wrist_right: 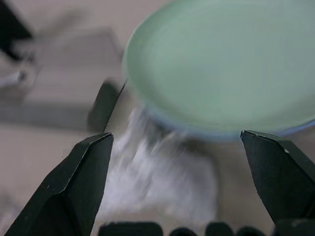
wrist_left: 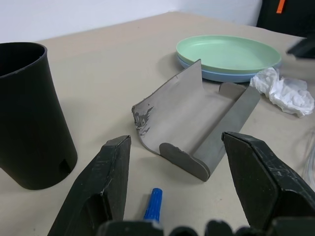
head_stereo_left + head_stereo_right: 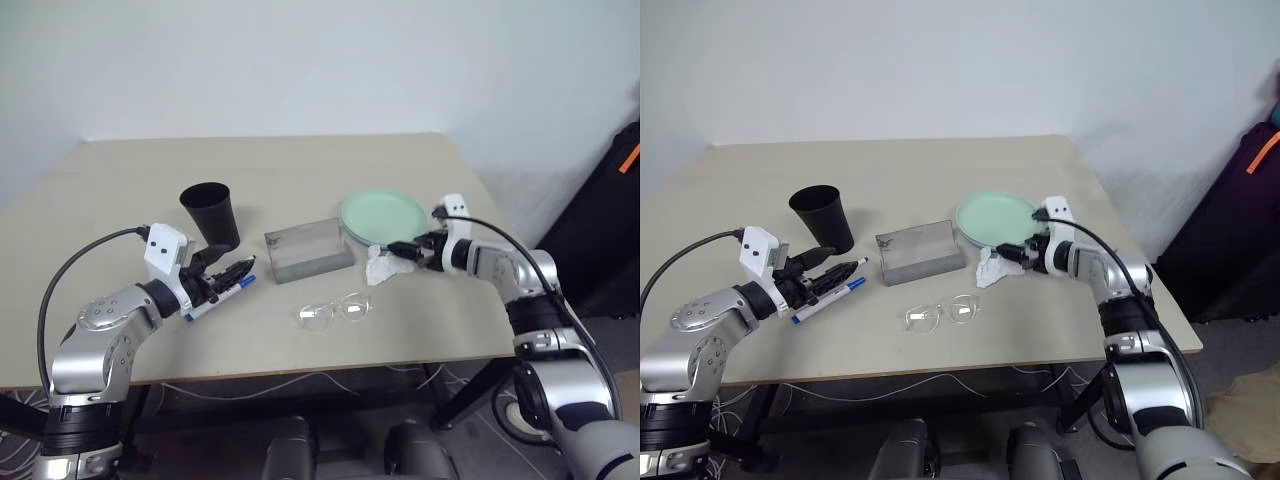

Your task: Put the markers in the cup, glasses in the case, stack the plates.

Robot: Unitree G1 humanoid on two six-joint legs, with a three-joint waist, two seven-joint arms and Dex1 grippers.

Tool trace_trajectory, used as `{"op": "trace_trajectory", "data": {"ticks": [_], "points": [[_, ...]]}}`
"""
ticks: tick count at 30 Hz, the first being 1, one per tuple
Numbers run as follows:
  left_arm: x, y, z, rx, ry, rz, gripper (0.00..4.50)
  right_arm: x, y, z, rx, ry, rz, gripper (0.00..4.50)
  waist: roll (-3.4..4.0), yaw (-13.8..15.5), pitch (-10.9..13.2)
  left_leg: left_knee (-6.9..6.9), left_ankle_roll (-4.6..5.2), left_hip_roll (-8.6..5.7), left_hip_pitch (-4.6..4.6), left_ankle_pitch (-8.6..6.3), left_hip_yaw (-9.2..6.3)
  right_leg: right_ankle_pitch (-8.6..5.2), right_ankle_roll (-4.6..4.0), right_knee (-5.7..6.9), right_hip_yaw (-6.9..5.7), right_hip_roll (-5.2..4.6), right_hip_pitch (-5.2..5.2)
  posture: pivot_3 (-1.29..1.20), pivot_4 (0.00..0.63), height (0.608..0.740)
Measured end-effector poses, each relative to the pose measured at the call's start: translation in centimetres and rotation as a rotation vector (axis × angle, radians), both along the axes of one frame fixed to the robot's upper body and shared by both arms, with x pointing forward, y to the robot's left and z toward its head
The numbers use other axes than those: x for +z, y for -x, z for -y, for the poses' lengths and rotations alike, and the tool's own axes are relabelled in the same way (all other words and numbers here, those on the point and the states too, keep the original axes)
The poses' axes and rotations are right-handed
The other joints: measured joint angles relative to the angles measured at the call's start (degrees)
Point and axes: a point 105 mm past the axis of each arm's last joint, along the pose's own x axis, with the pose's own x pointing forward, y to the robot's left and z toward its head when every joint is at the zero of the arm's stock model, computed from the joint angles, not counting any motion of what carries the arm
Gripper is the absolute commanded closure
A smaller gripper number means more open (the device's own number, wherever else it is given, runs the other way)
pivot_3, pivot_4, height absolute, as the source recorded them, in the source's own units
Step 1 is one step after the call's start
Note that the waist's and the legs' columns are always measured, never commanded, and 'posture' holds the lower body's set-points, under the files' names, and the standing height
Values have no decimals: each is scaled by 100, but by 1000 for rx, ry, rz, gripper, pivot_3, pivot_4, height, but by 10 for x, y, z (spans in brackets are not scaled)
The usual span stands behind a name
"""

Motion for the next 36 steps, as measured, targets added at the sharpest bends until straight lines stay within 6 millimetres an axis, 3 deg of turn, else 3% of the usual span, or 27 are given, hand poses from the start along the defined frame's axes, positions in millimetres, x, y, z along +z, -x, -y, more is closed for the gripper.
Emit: {"op": "trace_trajectory", "data": {"ticks": [5, 20, 24, 34, 36], "points": [[0, 0, 0, 0, -1, 5, 1394, -11, 14, -16, 109, 62, -11, 17, 1, 1, 0, -3, 0, 1, 1, 0, 2, 0, 0, 0, 0, 0, -3, 0, 0, 649], [-3, 2, -2, 7, -1, -4, 1394, -29, 4, -32, 129, 169, 105, 17, -1, 49, -1, -20, -2, 2, -2, 0, 9, 0, 0, -14, -1, 0, -8, 0, 0, 649], [-3, 2, -2, 12, -2, -4, 1394, -30, 3, -32, 130, 181, 121, 898, -1, 49, -1, -21, -2, 4, -1, 0, 9, 0, 0, -13, -2, 0, -9, 0, 0, 649], [-3, 1, -3, 20, -2, -3, 1394, -31, -6, -37, 97, 179, 142, 4458, -1, 42, -1, -25, -2, 5, -1, 0, 11, 0, 0, -13, -1, 1, -13, 0, 0, 649], [-3, 1, -3, 23, -2, -2, 1394, -31, -6, -37, 96, 177, 143, 4487, -1, 38, -1, -26, -2, 5, -1, 0, 11, 0, 0, -13, -1, 1, -12, 0, 0, 649]]}}
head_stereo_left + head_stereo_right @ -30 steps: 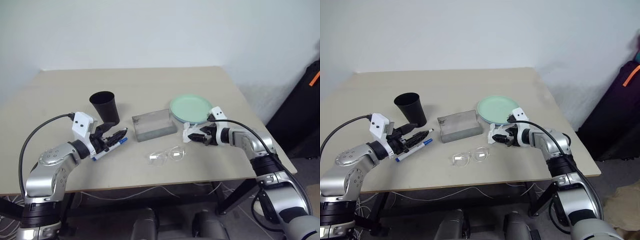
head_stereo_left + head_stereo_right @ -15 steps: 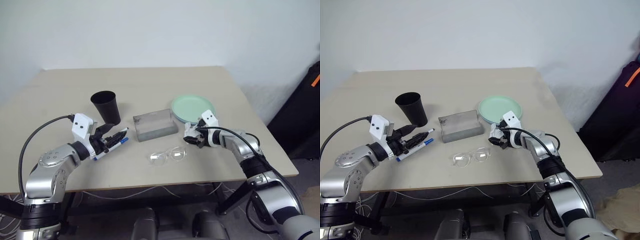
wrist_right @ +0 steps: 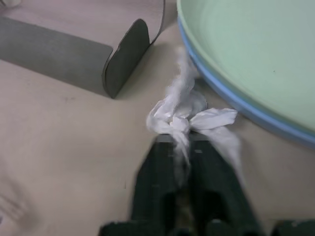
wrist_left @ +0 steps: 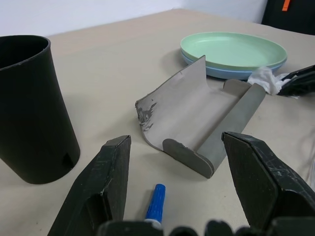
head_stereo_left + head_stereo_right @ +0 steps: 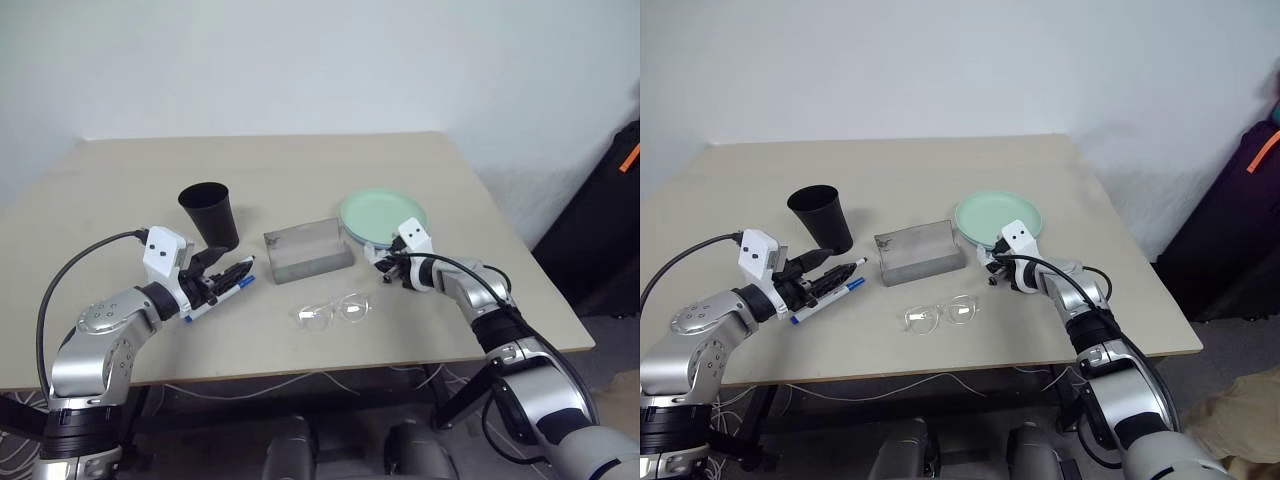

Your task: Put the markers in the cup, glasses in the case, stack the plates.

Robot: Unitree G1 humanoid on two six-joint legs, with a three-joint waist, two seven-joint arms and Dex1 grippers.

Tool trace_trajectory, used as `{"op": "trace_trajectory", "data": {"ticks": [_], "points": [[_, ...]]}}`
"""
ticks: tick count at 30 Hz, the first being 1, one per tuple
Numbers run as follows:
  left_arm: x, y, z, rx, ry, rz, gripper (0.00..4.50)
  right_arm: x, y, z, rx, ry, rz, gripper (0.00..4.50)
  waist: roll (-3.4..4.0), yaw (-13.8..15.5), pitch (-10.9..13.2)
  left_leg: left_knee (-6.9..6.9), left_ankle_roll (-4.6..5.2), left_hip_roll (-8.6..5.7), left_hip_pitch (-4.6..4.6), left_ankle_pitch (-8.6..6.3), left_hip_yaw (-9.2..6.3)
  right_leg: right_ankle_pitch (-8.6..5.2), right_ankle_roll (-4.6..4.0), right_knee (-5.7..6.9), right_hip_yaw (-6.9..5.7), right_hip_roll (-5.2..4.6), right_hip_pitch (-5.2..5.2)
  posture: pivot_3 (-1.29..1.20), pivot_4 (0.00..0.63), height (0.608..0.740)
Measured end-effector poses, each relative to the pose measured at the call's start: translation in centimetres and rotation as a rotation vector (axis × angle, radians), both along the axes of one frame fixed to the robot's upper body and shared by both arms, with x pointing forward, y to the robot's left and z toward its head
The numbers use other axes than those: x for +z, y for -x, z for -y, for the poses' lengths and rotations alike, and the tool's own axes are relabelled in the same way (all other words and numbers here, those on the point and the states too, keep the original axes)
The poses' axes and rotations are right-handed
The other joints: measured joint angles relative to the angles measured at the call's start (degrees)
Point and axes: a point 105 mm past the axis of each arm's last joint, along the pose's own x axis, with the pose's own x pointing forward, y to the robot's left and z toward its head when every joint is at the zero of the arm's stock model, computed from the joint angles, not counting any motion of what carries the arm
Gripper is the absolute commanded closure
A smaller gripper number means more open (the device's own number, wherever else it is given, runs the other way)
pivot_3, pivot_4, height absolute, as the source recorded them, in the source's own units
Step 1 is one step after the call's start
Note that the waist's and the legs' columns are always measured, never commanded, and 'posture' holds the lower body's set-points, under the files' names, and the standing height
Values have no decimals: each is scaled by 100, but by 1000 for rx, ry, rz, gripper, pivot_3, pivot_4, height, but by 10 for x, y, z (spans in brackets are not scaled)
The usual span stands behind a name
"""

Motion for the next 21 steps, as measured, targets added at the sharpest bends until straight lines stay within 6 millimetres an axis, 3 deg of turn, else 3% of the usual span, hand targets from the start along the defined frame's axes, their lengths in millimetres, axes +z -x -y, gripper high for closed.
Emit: {"op": "trace_trajectory", "data": {"ticks": [6, 9, 13, 17, 21], "points": [[0, 0, 0, 2, 0, 0, 1394, 2, 3, -1, 33, -11, -18, 4487, 1, -4, 1, 0, 0, 0, -2, 0, 0, 0, 0, 0, 0, 0, -2, 0, 0, 649], [0, 0, 0, 3, 2, -1, 1394, 23, 17, -13, 180, -50, -17, 4487, 2, -4, 1, -5, 0, 0, -3, 0, -1, 0, 0, -5, 0, 0, -4, 0, 0, 649], [-1, 0, 0, 3, 3, -1, 1394, 44, 20, -19, 244, -66, 24, 4487, 1, -1, 1, -7, 0, 0, 1, 0, -1, 0, 0, -13, -3, 0, 3, 0, 0, 649], [-1, 0, 0, 3, 4, -1, 1394, 64, 9, -22, 239, -61, 72, 4487, 2, -2, 2, -7, 0, 0, -2, 0, 3, 1, -1, -18, -2, -1, 1, 0, 0, 649], [0, 0, 0, 4, 6, -1, 1394, 98, -27, -13, 113, -55, 188, 4487, 1, 11, 1, -12, 0, 0, -3, 0, 4, 1, -2, -20, -3, 0, -2, 0, 0, 649]]}}
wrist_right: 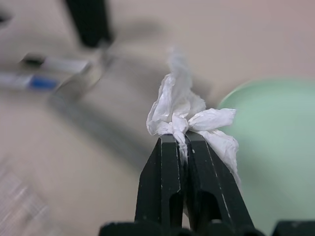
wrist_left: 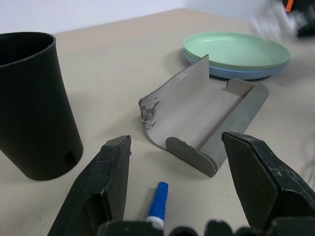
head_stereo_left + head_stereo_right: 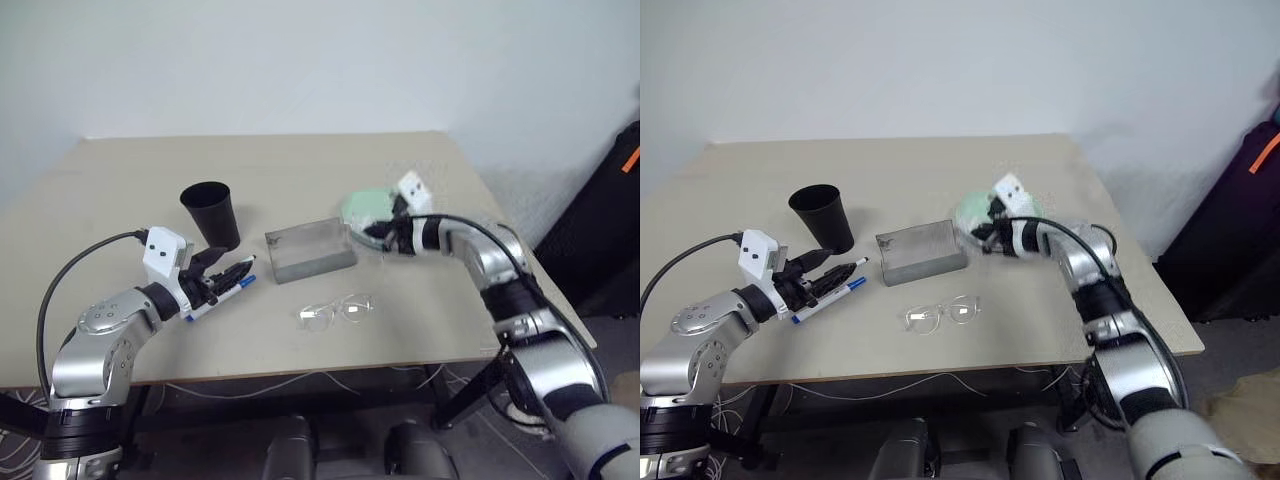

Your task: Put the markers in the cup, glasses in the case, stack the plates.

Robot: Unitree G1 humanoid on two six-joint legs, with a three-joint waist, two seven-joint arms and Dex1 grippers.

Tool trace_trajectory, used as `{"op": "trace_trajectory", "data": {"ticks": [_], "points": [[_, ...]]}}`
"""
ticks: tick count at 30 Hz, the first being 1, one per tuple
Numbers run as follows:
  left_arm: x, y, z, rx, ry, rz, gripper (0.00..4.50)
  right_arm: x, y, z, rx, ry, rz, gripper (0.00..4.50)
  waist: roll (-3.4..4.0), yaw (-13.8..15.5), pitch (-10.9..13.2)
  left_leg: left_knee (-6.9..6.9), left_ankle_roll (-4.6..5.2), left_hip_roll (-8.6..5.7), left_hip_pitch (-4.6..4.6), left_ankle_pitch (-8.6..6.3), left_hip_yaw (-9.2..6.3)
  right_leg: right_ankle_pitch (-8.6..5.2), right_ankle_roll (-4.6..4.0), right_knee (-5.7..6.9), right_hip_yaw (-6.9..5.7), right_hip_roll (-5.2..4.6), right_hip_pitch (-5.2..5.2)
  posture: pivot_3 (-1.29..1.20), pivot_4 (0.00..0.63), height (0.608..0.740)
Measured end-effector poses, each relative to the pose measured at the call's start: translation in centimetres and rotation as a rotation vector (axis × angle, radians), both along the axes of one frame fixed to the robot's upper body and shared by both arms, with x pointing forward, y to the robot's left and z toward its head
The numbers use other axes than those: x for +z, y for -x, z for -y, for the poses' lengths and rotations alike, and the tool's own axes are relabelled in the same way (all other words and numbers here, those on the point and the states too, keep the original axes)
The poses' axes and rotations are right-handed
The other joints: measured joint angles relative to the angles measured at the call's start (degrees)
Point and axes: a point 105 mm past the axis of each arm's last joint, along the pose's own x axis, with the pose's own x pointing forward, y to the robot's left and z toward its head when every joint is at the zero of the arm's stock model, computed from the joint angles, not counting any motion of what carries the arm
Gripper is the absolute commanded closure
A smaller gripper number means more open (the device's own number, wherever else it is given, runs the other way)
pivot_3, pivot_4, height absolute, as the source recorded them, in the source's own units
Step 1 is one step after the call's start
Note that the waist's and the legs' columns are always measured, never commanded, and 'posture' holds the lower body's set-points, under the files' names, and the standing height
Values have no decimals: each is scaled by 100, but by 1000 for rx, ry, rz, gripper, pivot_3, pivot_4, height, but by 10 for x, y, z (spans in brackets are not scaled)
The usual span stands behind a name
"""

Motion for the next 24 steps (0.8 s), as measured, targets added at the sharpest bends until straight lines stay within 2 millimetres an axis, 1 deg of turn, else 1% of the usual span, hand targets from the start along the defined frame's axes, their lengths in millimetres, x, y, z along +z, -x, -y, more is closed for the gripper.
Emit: {"op": "trace_trajectory", "data": {"ticks": [2, 4, 7, 9, 11, 15, 16, 18, 21, 24], "points": [[0, 0, 0, 0, 2, 0, 1394, 5, -14, 5, -73, 0, 34, 4487, -3, 7, -2, -11, -1, 0, 0, 0, 1, 0, 0, -6, 0, 0, -2, 0, 0, 649], [0, 0, 1, 2, 3, 0, 1394, -1, -24, 10, -138, 5, 42, 4487, -4, 5, -2, -18, -2, 0, -2, 0, 3, 0, 0, -10, 0, 1, -5, 0, 0, 649], [0, -1, 1, 2, 6, 1, 1394, -19, -33, 17, -232, 11, 29, 3777, -4, -1, -2, -18, -4, -1, -16, 1, 7, 0, 1, -9, 2, 1, -19, 0, 0, 649], [-1, -1, 2, 1, 10, 1, 1394, -26, -36, 18, -270, 0, 21, 3080, -4, -15, -2, -15, -6, -2, -25, 3, 7, 0, 1, -7, 4, 2, -22, 0, 0, 649], [-1, -1, 3, -1, 12, 2, 1394, -27, -39, 19, -303, -18, 33, 2385, -4, -22, -2, -12, -7, -2, -24, 4, 5, 1, 1, -5, 3, 2, -20, 0, 0, 649], [-2, -1, 7, -8, 14, -1, 1394, -19, -44, 24, -350, -59, 76, 1011, -3, -21, -2, 3, -7, -2, -22, 5, 1, 1, 1, 5, 3, 3, -19, 0, 0, 649], [-3, -1, 10, -17, 11, -1, 1394, -16, -44, 25, -355, -68, 87, 583, -3, -20, -2, 11, -7, -2, -23, 5, 0, 1, 1, 11, 4, 2, -19, 0, 0, 649], [-3, -1, 17, -42, 2, -2, 1394, -11, -46, 26, -366, -87, 105, 18, -3, -18, -2, 22, -7, -2, -23, 4, -1, 0, 1, 22, 4, 1, -19, 0, 0, 649], [0, -4, 33, -97, -25, 4, 1394, -1, -48, 36, -386, -101, 135, 18, -3, 5, -2, 38, -7, -3, -23, 5, -4, 0, 1, 37, 5, 1, -18, 0, 0, 649], [3, -7, 53, -174, -46, 1, 1394, 16, -48, 46, -368, -106, 175, 18, -3, 7, -2, 42, -6, -3, -21, 5, -5, 0, 1, 43, 7, 1, -18, 0, 0, 649]]}}
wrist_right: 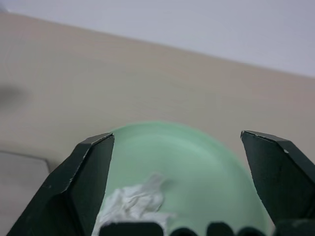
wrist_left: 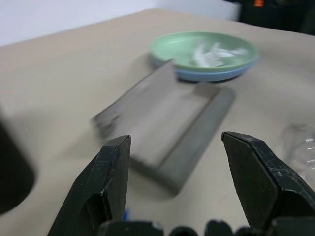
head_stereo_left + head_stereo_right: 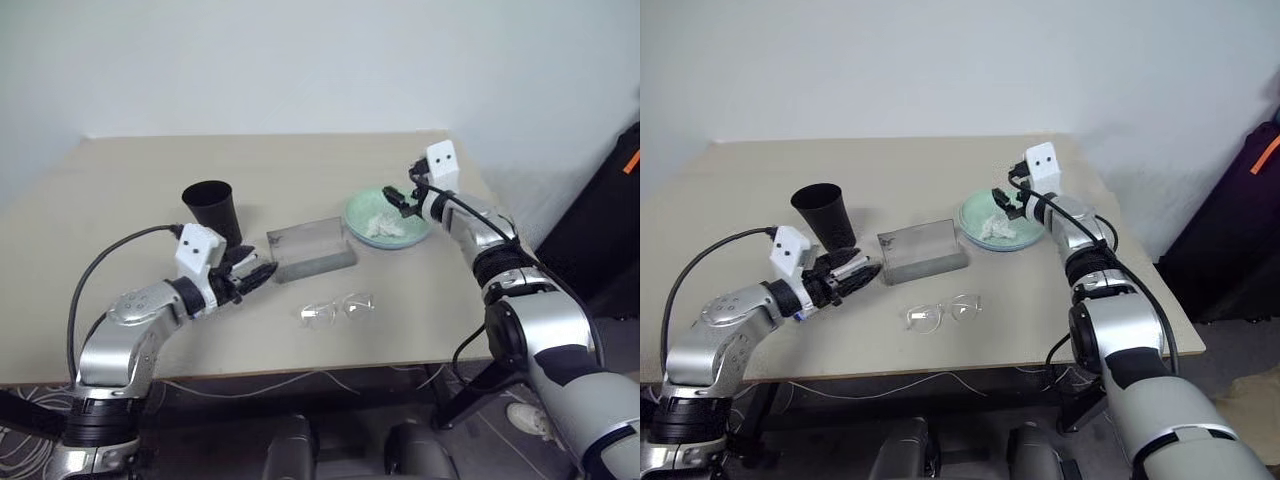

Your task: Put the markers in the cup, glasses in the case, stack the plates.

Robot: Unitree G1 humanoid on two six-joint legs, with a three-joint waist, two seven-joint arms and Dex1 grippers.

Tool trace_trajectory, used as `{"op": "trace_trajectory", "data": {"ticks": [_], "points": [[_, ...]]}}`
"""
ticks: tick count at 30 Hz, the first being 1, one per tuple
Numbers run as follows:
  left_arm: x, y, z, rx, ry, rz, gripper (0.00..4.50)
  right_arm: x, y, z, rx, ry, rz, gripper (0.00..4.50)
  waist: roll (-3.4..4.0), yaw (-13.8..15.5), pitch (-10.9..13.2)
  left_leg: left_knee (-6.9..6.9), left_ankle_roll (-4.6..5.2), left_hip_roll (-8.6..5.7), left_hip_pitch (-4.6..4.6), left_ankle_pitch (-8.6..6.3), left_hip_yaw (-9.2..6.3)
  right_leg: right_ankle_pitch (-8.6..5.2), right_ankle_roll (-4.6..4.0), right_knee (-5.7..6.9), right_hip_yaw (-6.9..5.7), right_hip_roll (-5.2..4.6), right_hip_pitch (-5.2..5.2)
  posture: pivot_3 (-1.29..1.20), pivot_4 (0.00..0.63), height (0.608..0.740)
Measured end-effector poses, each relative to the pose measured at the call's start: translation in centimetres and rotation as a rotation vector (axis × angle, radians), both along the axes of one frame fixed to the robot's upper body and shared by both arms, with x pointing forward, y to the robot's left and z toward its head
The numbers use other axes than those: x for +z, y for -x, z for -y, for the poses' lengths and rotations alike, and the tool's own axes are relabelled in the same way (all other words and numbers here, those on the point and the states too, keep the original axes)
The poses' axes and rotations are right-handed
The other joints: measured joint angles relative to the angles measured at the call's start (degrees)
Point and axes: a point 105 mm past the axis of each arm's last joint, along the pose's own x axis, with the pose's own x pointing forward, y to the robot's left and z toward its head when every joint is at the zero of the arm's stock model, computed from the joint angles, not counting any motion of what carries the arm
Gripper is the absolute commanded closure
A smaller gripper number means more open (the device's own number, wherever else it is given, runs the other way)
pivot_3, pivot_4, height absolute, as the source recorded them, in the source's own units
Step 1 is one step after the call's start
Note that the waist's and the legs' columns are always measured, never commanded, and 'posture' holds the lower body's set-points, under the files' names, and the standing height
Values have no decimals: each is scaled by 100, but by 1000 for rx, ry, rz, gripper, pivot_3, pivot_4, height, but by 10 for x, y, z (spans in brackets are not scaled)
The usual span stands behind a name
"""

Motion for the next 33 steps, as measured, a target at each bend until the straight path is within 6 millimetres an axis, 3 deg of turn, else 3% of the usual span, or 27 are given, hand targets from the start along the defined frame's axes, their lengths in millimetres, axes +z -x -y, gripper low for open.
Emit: {"op": "trace_trajectory", "data": {"ticks": [3, 9, 14, 20, 26, 33], "points": [[8, -2, 28, -119, -34, 12, 1394, 13, 9, 6, 65, 20, 32, 18, -2, -3, -1, -2, 0, -1, 6, 0, -3, -1, 1, -3, 0, 1, 13, 0, 0, 649], [24, -5, 62, -306, -121, 45, 1394, 0, 42, 16, 186, 61, -25, 18, 5, -3, 3, -3, 1, -4, 13, 1, -4, -1, 1, -6, 0, 1, 28, 0, 0, 649], [25, -3, 82, -448, -269, 6, 1394, 28, 63, 29, 224, 94, 18, 18, 11, -8, 6, -3, 0, -4, 40, 0, -7, -2, 1, -10, -2, 0, 47, 0, 0, 649], [11, -4, 99, -547, -437, -26, 1394, 28, 82, 28, 278, 115, 6, 18, 10, 6, 7, -4, 1, -4, 32, 0, -11, -2, 1, -17, -4, 0, 46, 0, 0, 649], [-13, -5, 104, -591, -558, -125, 1394, 20, 117, 27, 429, 186, -39, 18, 12, 12, 8, -17, 4, -10, 30, -2, -15, -2, 2, -55, -6, 0, 54, 0, 0, 649], [-25, -8, 113, -616, -622, -162, 1394, 7, 155, 36, 559, 255, -138, 18, 6, 30, 12, -15, 5, -13, 33, -2, -24, -2, 2, -62, -8, 0, 62, 0, 0, 649]]}}
